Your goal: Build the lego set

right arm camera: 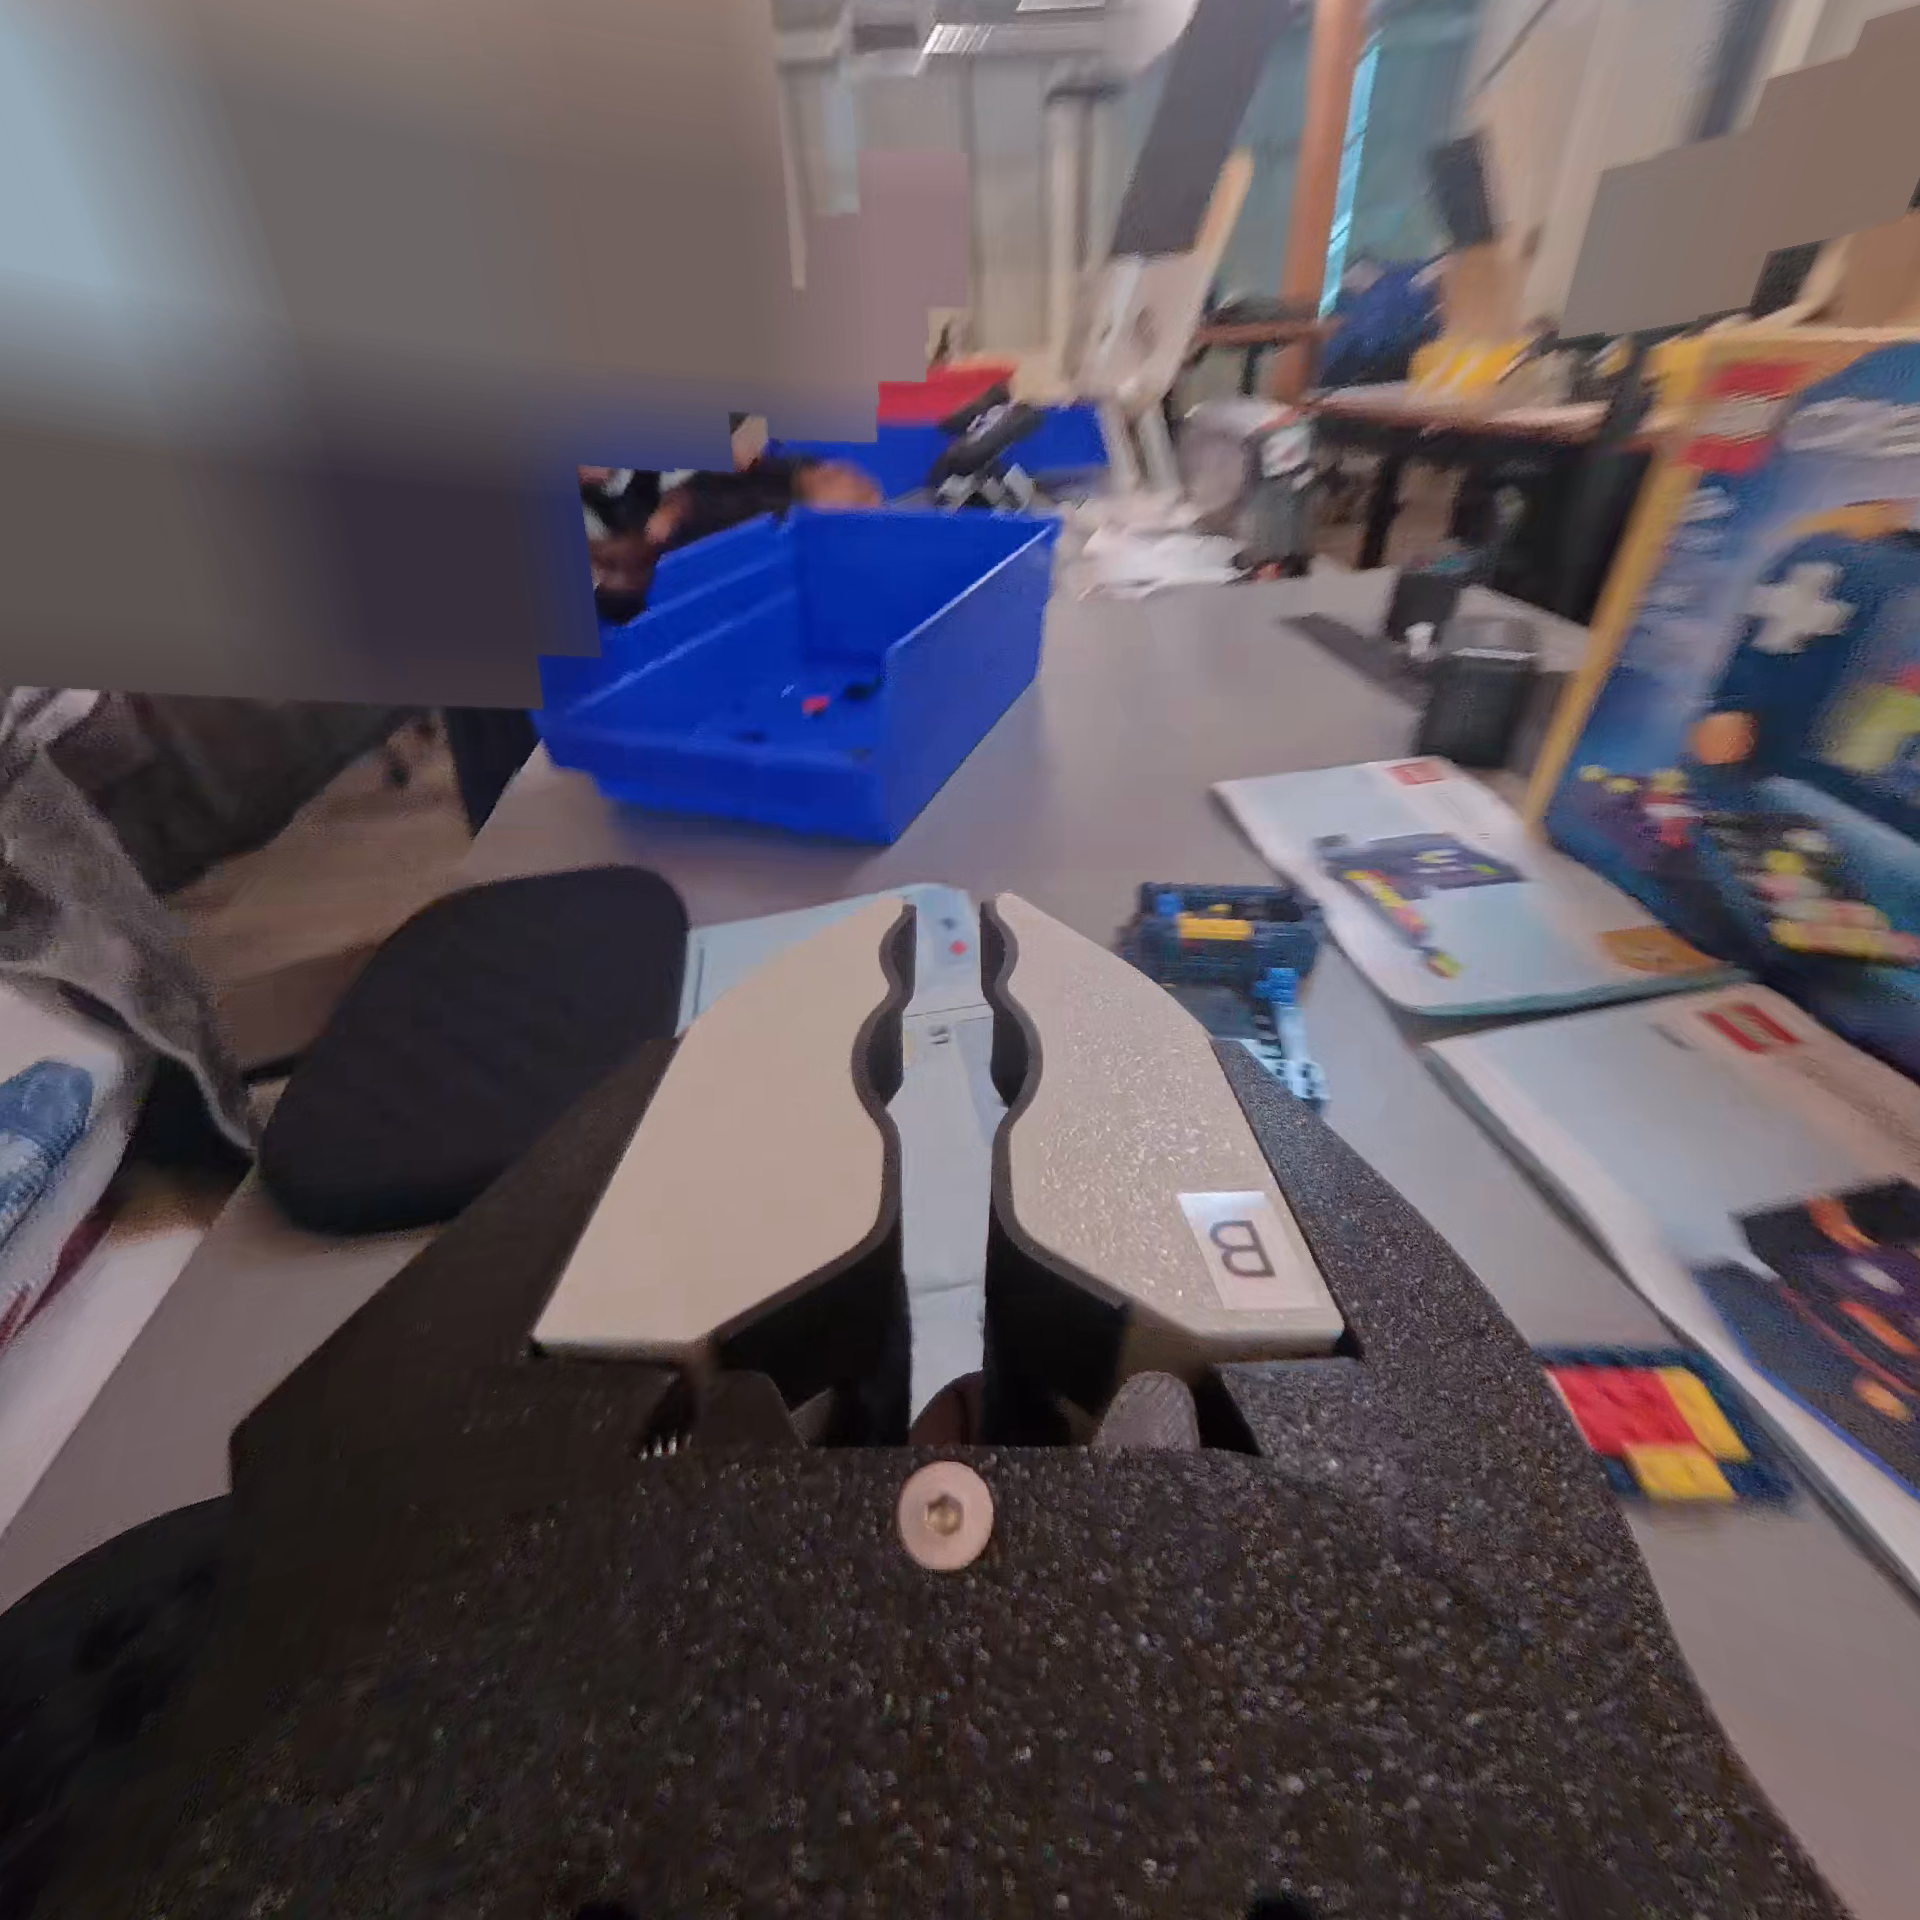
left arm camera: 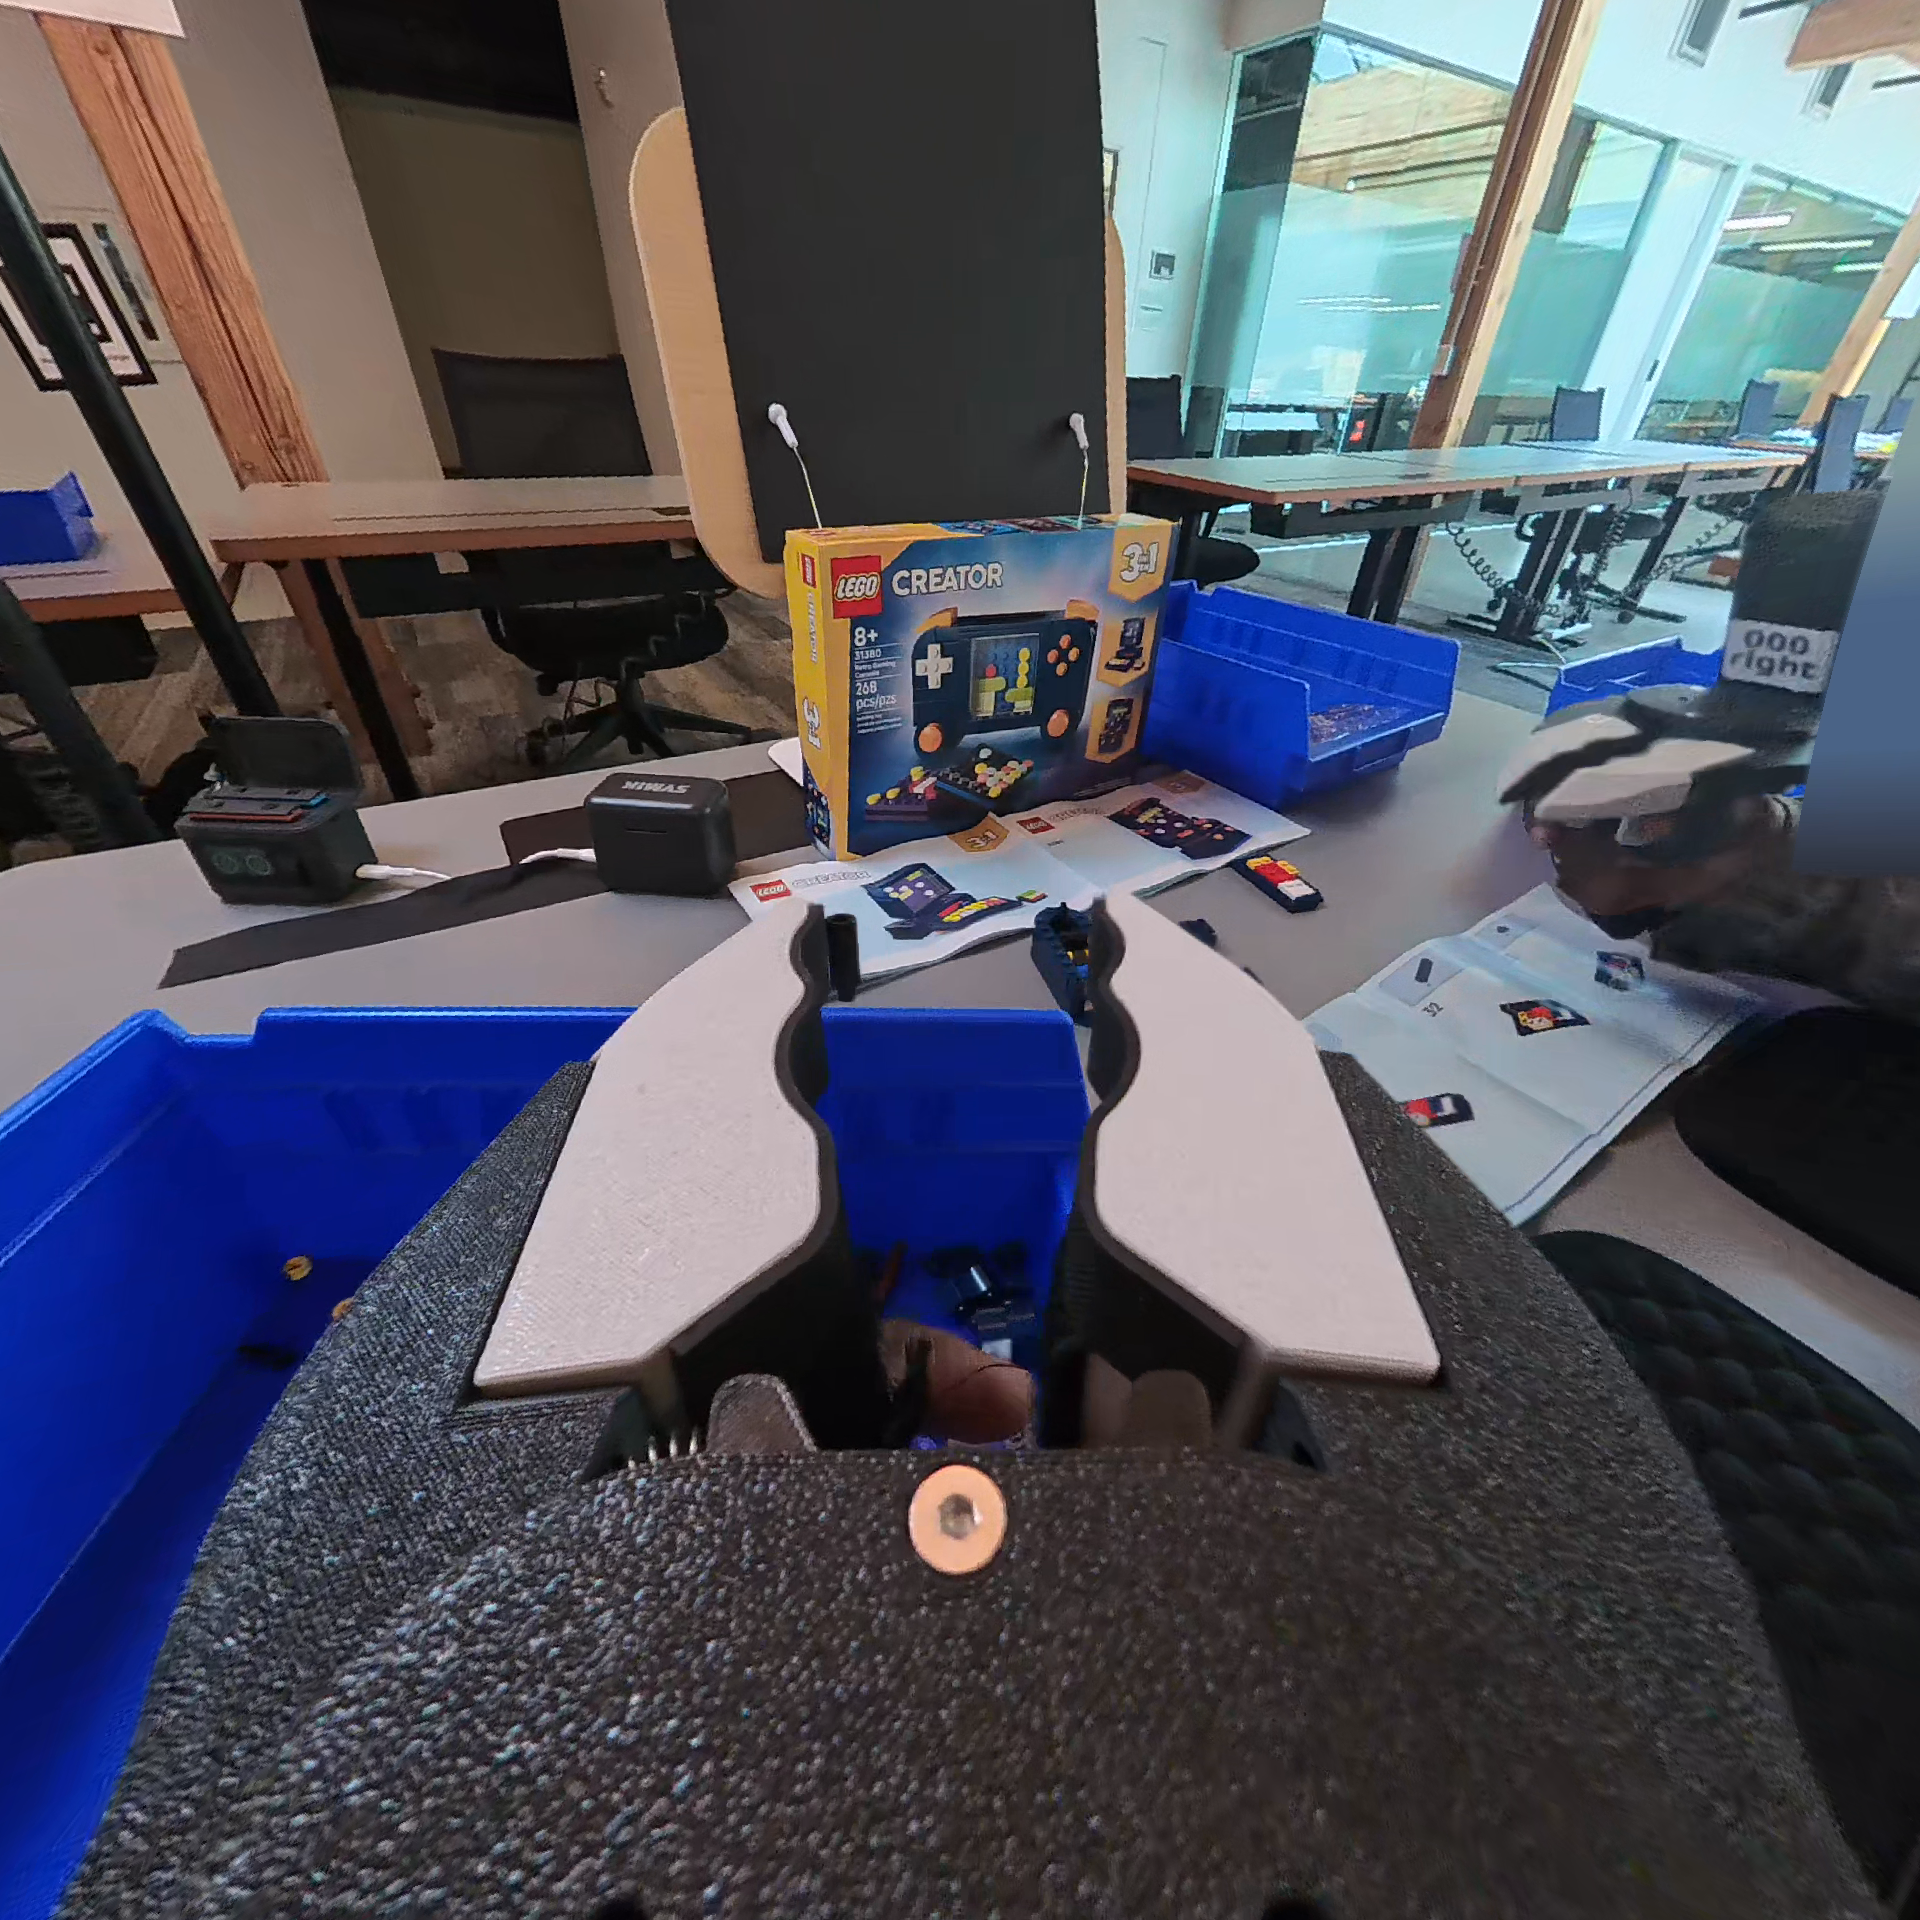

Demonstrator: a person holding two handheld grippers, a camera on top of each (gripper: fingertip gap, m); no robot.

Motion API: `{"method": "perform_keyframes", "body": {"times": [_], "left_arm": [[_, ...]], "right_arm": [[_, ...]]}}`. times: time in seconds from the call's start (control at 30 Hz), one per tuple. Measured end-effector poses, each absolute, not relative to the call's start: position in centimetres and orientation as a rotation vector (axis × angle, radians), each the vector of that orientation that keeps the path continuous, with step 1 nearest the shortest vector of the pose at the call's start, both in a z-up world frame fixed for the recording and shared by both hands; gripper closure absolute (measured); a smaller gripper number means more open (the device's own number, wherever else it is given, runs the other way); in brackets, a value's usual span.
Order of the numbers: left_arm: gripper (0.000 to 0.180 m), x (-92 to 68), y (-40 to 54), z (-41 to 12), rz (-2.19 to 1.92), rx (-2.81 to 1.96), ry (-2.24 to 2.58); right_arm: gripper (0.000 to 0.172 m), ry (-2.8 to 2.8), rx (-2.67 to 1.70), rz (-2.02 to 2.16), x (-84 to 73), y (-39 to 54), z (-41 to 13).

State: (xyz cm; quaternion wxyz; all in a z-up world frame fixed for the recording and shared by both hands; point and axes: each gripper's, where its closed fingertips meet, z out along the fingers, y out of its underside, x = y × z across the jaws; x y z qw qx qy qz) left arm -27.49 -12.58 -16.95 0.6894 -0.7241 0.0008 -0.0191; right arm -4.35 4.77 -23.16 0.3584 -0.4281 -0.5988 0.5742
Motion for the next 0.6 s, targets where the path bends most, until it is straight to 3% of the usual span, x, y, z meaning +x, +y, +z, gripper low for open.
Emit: {"method": "perform_keyframes", "body": {"times": [0.07, 0.1, 0.17, 0.23, 0.33, 0.47, 0.5, 0.6], "left_arm": [[0.143, -27.7, -12.6, -17.4, -0.003, -1.648, 0.009], [0.166, -28.0, -12.6, -17.8, 0.042, -1.672, 0.014], [0.18, -28.3, -12.4, -18.5, 0.111, -1.729, 0.035], [0.18, -29.2, -12.2, -20.3, 0.261, -1.881, 0.082], [0.179, -32.4, -13.3, -23.7, 0.799, -2.23, 0.294], [0.138, -31.5, -12.7, -24.7, 0.629, -2.361, 0.273], [0.137, -30.8, -13.0, -25.7, 0.517, -2.435, 0.31], [0.159, -30.6, -13.8, -28.5, 0.375, -2.606, 0.426]], "right_arm": [[0.16, -1.685, -1.071, 1.45, -5.7, 2.1, -24.4], [0.16, -1.75, -1.053, 1.435, -6.0, 0.8, -25.2], [0.16, -1.862, -1.026, 1.386, -6.1, -0.9, -26.9], [0.16, -1.922, -1.022, 1.3, -5.9, -1.2, -28.2], [0.163, -1.89, -1.037, 1.283, -5.9, -0.6, -28.2], [0.164, -1.799, -1.065, 1.361, -5.7, 0.3, -26.9], [0.164, -1.79, -1.069, 1.361, -5.7, 0.5, -26.9], [0.165, -1.803, -1.075, 1.347, -5.5, 0.6, -27.1]]}}
